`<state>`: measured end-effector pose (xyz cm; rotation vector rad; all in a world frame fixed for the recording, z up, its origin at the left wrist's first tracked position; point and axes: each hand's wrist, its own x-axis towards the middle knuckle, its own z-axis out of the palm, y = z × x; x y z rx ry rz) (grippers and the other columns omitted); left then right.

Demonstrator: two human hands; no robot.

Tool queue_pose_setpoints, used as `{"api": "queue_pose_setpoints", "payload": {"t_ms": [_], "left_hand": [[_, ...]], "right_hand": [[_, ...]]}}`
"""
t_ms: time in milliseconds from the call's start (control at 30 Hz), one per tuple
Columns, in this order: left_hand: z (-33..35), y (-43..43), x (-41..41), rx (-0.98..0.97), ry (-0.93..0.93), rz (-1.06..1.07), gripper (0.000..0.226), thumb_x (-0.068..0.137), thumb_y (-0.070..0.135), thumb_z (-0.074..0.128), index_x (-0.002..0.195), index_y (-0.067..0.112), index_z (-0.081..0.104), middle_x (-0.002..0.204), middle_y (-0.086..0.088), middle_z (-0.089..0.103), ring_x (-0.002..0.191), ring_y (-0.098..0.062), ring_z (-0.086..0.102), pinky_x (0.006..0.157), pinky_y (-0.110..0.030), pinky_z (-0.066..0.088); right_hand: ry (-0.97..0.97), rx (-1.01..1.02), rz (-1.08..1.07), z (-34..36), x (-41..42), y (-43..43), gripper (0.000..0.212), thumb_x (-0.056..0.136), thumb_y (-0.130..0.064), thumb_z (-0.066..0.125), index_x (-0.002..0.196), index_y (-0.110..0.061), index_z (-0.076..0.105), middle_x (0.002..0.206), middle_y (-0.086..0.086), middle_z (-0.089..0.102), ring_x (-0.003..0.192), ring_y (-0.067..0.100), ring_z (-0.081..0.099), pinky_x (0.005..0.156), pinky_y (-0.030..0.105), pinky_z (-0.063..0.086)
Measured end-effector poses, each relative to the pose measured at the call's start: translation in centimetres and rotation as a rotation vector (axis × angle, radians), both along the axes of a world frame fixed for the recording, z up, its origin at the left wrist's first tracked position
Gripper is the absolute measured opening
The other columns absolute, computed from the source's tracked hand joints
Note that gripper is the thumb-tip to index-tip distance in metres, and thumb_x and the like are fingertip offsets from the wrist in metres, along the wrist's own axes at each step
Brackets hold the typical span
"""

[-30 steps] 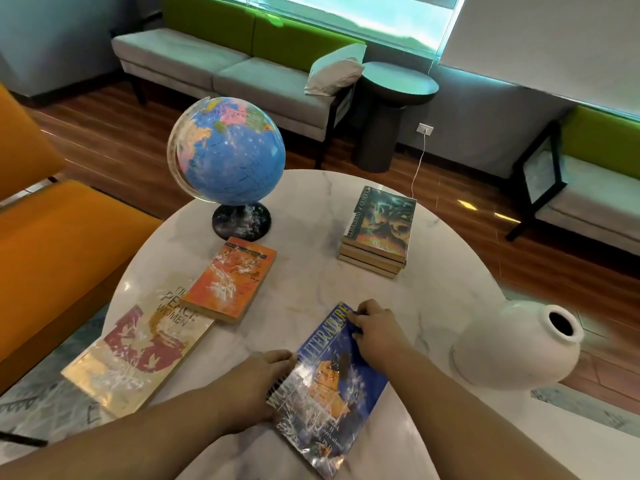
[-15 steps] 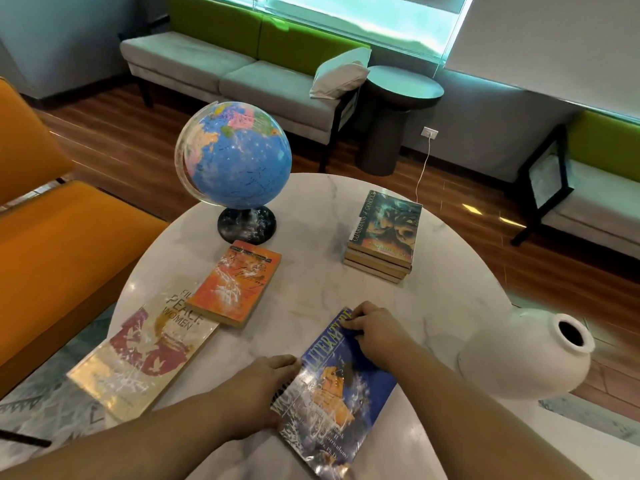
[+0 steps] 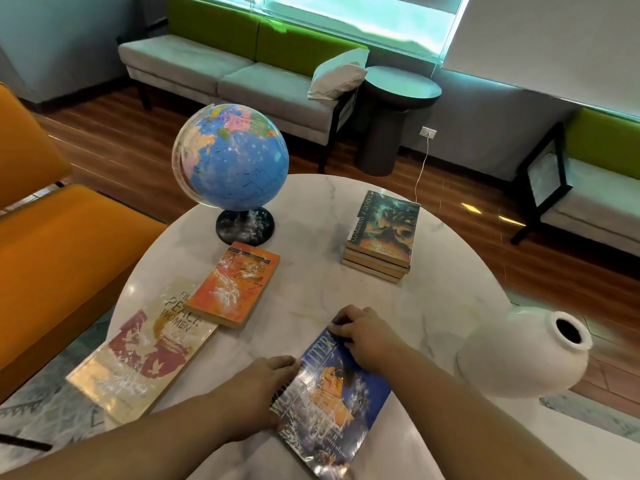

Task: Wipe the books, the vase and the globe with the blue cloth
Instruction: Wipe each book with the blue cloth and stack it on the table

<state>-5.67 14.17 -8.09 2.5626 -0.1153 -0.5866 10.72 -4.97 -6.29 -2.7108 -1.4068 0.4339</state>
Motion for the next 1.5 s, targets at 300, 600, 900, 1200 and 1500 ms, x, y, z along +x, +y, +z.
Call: {"api": "queue_pose_setpoints", "payload": {"t_ms": [300, 600, 900, 1200, 1500], "left_hand": [[0.2, -0.1, -0.1, 0.005, 0.007, 0.012, 0.097, 0.077, 0.033, 0.072, 0.153, 0.029, 0.012, 0.159, 0.007, 0.012, 0.144, -0.012, 0.017, 0.116, -0.023, 0.020], [0.8, -0.3, -0.1, 0.011, 0.011, 0.009, 0.096, 0.077, 0.029, 0.073, 0.153, 0.026, 0.014, 0.159, 0.007, 0.011, 0.143, -0.012, 0.017, 0.115, -0.021, 0.017], [1.7, -0.6, -0.2, -0.020, -0.012, 0.018, 0.093, 0.078, 0.023, 0.072, 0.152, 0.023, 0.017, 0.159, 0.007, 0.013, 0.143, -0.009, 0.018, 0.105, -0.007, 0.007], [2.8, -0.9, -0.3, -0.034, -0.015, 0.010, 0.093, 0.079, 0.028, 0.074, 0.152, 0.021, 0.017, 0.158, 0.008, 0.016, 0.143, -0.008, 0.019, 0.100, -0.003, 0.004], [3.5, -1.2, -0.4, -0.058, -0.017, 0.019, 0.090, 0.079, 0.025, 0.074, 0.151, 0.020, 0.020, 0.157, 0.008, 0.019, 0.141, -0.007, 0.021, 0.098, -0.001, 0.005]], "right_hand": [[-0.012, -0.020, 0.062, -0.6, 0.0, -2.3, 0.033, 0.097, -0.028, 0.049, 0.129, -0.031, 0.059, 0.131, -0.004, 0.046, 0.114, 0.022, 0.042, 0.096, 0.033, 0.039], [0.030, 0.165, -0.284, -1.5, -3.9, -4.8, 0.038, 0.095, -0.023, 0.048, 0.131, -0.025, 0.058, 0.125, 0.001, 0.049, 0.110, 0.031, 0.049, 0.092, 0.026, 0.041], [-0.027, 0.236, -0.533, -2.3, -7.3, -5.2, 0.031, 0.073, -0.015, 0.078, 0.103, -0.023, 0.074, 0.093, 0.001, 0.059, 0.073, 0.029, 0.060, 0.056, 0.028, 0.048], [0.001, 0.200, -0.627, -2.1, -9.2, -5.4, 0.034, 0.086, -0.018, 0.062, 0.119, -0.019, 0.067, 0.114, 0.005, 0.056, 0.088, 0.030, 0.058, 0.071, 0.030, 0.049], [0.045, 0.115, -0.656, -1.2, -10.1, -5.2, 0.038, 0.094, -0.025, 0.048, 0.132, -0.025, 0.052, 0.132, 0.002, 0.043, 0.110, 0.024, 0.051, 0.086, 0.028, 0.043]]}}
